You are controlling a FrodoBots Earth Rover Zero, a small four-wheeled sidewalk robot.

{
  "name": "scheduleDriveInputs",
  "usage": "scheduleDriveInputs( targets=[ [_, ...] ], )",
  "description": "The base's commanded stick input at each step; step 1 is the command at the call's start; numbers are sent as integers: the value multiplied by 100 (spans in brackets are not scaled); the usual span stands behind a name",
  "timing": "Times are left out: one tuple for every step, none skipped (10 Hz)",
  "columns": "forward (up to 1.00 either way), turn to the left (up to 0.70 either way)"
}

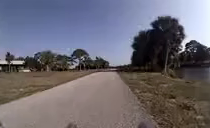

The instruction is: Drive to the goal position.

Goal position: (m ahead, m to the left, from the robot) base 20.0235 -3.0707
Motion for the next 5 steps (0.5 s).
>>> scheduleDriveInputs(
  targets=[
    [100,3],
    [100,3],
    [100,3],
    [100,3],
    [100,3]
  ],
)
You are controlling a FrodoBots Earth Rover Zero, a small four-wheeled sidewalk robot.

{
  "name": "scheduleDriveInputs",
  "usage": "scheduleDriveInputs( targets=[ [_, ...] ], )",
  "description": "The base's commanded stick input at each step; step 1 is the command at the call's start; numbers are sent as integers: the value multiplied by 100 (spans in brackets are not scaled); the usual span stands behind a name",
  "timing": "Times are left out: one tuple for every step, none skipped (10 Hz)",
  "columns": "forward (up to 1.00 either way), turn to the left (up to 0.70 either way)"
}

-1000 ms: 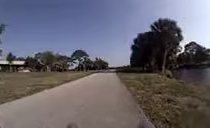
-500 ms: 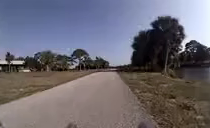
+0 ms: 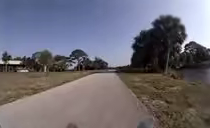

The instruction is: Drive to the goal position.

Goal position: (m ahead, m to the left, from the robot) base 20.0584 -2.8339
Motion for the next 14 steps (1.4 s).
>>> scheduleDriveInputs(
  targets=[
    [100,3],
    [100,3],
    [100,3],
    [100,3],
    [100,3],
    [100,3],
    [100,3],
    [100,3],
    [100,3],
    [100,3],
    [100,3],
    [100,3],
    [100,3],
    [100,3]
  ],
)
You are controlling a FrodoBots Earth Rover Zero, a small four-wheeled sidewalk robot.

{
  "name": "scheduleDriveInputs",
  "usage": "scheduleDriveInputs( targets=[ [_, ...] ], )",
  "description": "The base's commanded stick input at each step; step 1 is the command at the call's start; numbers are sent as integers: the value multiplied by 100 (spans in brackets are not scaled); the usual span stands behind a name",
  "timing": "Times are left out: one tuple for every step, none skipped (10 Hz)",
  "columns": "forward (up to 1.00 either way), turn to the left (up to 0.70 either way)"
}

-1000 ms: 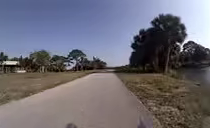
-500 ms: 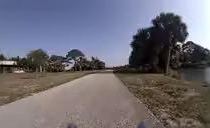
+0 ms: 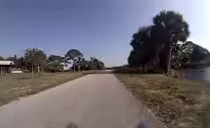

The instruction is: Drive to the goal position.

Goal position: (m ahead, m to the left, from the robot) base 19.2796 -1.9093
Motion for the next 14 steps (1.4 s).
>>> scheduleDriveInputs(
  targets=[
    [100,3],
    [100,3],
    [100,3],
    [100,3],
    [100,9],
    [100,40],
    [100,30],
    [100,4],
    [100,3],
    [100,3],
    [100,3],
    [100,3],
    [100,3],
    [100,3]
  ],
)
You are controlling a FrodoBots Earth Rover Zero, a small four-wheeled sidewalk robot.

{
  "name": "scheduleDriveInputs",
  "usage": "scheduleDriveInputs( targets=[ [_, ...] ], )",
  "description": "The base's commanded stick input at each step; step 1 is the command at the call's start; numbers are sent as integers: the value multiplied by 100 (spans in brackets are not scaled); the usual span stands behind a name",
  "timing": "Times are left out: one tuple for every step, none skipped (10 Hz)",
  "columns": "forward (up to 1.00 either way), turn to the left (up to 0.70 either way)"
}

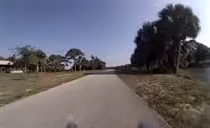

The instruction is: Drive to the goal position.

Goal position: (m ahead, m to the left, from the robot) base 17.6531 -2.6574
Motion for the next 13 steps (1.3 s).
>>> scheduleDriveInputs(
  targets=[
    [100,3],
    [100,3],
    [100,4],
    [100,4],
    [100,4],
    [100,4],
    [100,4],
    [100,4],
    [100,4],
    [100,4],
    [100,4],
    [100,4],
    [100,4]
  ],
)
